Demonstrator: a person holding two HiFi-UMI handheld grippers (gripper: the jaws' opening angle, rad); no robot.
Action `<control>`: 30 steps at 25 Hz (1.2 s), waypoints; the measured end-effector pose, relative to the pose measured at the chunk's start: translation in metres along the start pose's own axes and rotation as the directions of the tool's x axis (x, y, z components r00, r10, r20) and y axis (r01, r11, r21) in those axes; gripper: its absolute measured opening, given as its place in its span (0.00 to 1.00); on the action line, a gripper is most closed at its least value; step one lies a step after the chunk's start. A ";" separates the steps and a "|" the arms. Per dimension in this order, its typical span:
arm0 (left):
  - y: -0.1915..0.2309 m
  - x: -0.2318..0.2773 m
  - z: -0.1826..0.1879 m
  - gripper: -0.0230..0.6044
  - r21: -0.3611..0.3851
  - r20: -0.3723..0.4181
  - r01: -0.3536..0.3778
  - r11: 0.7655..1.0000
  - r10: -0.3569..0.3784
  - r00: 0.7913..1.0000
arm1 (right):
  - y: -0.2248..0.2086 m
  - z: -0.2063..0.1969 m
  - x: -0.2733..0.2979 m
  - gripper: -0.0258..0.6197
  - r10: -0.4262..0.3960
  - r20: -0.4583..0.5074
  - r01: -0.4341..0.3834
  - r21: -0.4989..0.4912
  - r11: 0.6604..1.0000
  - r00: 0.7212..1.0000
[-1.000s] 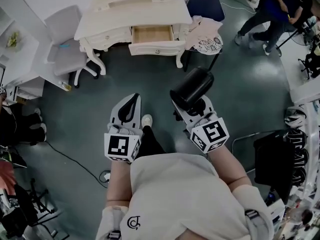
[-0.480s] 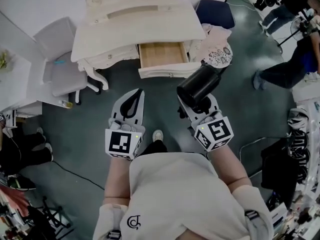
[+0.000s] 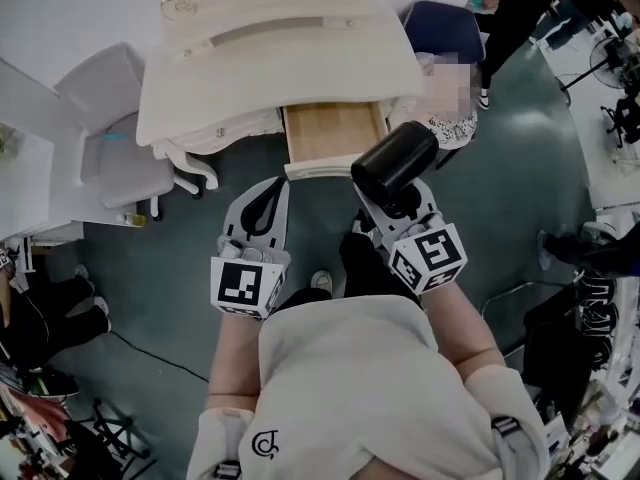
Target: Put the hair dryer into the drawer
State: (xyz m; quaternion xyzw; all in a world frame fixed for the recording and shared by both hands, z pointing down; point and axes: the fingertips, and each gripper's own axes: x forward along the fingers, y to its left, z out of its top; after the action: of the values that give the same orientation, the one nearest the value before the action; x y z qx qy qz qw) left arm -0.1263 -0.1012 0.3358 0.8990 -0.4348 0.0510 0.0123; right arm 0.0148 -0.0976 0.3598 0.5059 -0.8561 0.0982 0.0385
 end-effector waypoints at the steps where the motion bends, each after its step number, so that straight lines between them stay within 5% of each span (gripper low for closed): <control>1: 0.005 0.009 -0.001 0.06 -0.002 0.000 -0.009 1.000 0.009 1.000 | -0.006 -0.002 0.009 0.38 0.013 -0.008 -0.013 0.001 1.000 1.000; 11: 0.045 0.126 0.003 0.06 -0.039 0.020 -0.141 0.989 0.142 0.990 | -0.091 -0.004 0.116 0.38 0.200 -0.095 -0.206 -0.062 0.977 0.975; 19: 0.069 0.181 -0.011 0.06 -0.054 0.005 -0.238 0.970 0.239 0.971 | -0.124 -0.051 0.187 0.38 0.360 -0.260 -0.387 -0.060 0.920 0.896; 22: 0.080 0.188 -0.032 0.06 -0.084 0.002 -0.249 0.965 0.250 0.968 | -0.125 -0.081 0.207 0.38 0.420 -0.324 -0.457 -0.046 0.888 0.848; 30: 0.090 0.191 -0.087 0.06 -0.150 -0.082 -0.246 0.958 0.236 0.968 | -0.114 -0.178 0.224 0.38 0.509 -0.558 -0.631 -0.034 0.775 0.655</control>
State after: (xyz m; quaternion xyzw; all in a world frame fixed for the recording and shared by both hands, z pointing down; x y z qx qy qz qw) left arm -0.0859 -0.3009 0.4401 0.8333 -0.5434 0.0459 0.0913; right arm -0.0004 -0.3066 0.5859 0.1554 -0.9333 0.1403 0.2917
